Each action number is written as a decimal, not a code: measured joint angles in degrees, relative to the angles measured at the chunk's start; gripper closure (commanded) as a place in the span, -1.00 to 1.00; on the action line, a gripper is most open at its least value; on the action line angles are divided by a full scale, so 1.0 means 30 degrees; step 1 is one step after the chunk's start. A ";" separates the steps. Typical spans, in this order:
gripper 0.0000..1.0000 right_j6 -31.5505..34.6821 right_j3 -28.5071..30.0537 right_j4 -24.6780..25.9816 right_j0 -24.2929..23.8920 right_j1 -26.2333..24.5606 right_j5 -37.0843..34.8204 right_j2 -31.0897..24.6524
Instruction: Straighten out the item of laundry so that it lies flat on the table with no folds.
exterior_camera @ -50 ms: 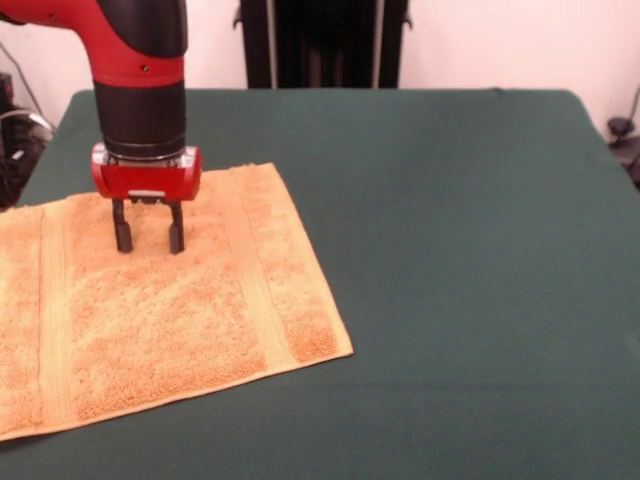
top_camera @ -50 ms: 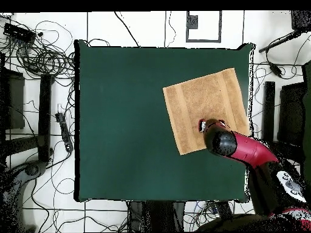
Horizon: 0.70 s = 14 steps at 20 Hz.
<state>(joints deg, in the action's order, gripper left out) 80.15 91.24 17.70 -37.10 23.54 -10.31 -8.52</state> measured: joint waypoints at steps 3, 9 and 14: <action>-1.00 0.0000 0.0241 -0.0026 -0.0064 0.0003 0.0559 0.0011; -1.00 0.0000 0.0941 -0.0460 -0.0160 -0.0002 0.2086 0.0150; -1.00 0.0000 0.1340 -0.1003 -0.0013 -0.0024 0.2982 0.0429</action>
<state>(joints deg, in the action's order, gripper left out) 80.15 95.26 14.69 -37.14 23.47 -1.36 -7.23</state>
